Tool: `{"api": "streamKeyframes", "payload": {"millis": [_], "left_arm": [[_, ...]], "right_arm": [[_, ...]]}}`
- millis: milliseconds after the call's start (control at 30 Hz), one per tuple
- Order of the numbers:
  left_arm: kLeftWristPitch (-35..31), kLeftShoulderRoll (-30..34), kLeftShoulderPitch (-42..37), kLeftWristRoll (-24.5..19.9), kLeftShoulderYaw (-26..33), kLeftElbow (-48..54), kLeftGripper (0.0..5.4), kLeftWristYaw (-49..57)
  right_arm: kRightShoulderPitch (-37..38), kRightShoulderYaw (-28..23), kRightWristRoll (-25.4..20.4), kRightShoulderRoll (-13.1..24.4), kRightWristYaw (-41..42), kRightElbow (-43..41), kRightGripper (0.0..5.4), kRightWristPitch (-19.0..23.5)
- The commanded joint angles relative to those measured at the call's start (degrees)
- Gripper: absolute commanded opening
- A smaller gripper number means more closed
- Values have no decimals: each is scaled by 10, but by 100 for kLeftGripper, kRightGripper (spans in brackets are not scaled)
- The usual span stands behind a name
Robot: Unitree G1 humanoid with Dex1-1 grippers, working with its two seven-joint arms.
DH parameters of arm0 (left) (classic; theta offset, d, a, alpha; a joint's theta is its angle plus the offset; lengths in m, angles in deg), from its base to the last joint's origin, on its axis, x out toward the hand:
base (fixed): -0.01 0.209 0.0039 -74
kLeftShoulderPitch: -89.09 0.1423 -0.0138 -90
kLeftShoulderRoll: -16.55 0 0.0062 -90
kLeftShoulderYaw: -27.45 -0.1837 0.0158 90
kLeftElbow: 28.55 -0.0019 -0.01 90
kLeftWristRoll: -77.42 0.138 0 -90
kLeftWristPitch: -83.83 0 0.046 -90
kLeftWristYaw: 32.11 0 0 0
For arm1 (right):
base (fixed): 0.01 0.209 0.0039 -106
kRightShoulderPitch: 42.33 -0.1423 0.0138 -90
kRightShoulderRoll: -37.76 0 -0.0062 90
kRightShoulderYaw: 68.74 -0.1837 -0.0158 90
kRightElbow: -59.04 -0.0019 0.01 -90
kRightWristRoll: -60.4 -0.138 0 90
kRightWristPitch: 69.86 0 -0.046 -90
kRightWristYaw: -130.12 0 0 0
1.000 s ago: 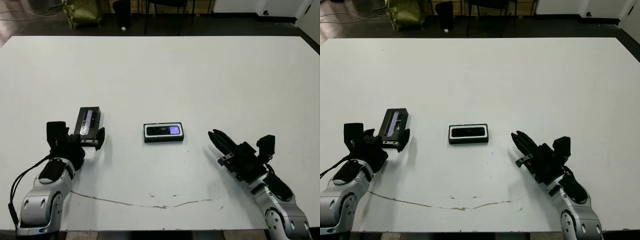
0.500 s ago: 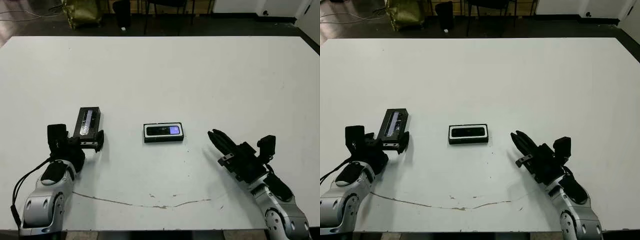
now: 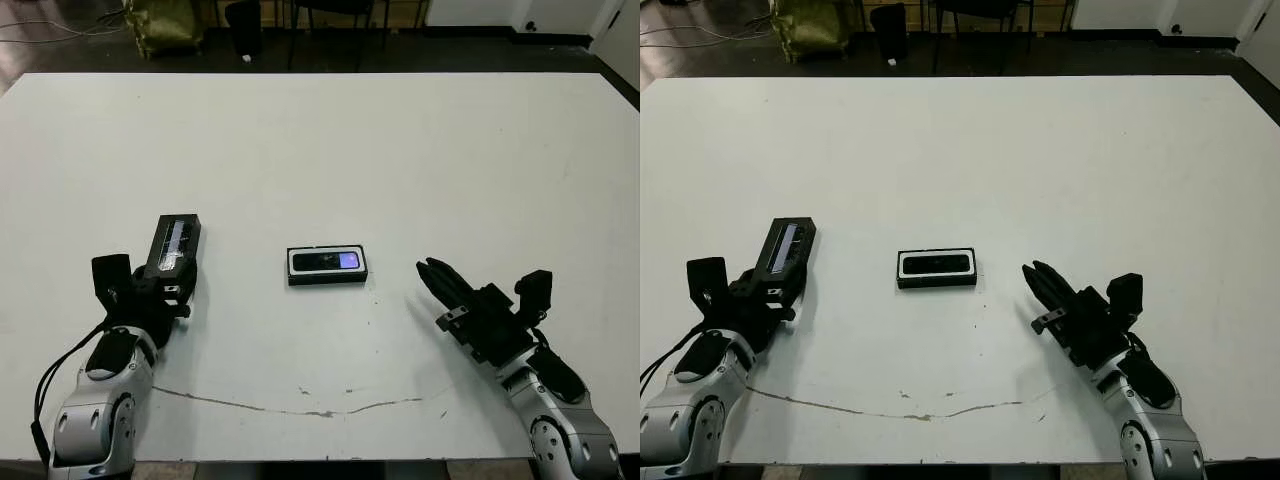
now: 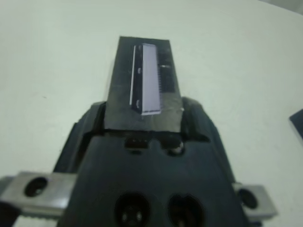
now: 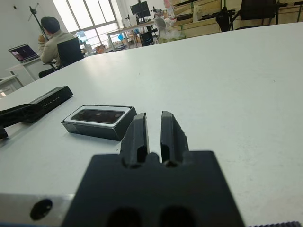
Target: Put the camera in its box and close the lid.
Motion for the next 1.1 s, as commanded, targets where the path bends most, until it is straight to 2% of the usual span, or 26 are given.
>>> {"api": "streamKeyframes", "payload": {"millis": [33, 233, 333, 400, 533, 700, 833, 1100], "left_arm": [[-17, 10, 19, -1, -5, -3, 223, -9], [-22, 17, 28, -1, -9, 30, 223, -17], [86, 40, 37, 36, -28, 23, 223, -50], [180, 63, 34, 64, -36, 14, 223, -76], [288, 98, -7, 44, -18, -2, 223, -139], [315, 146, -72, -5, 5, -5, 223, -204], [309, 196, -125, -20, 3, -16, 223, -258], [339, 257, -229, 6, -58, -127, 223, -378]], "right_arm": [[9, -1, 4, 3, -3, 3, 0, 5], [9, 0, 6, 5, -4, 0, 0, 9], [9, 0, 10, 5, -5, 3, 0, 8], [8, 1, 14, 6, -3, 7, 0, 3], [6, 0, 16, 3, 0, 17, 0, -3], [0, 0, 27, 3, 5, 36, 0, -17], [-4, -1, 33, 7, -2, 39, 0, -6], [-4, -7, 23, 12, -7, 19, 0, 17]]}}
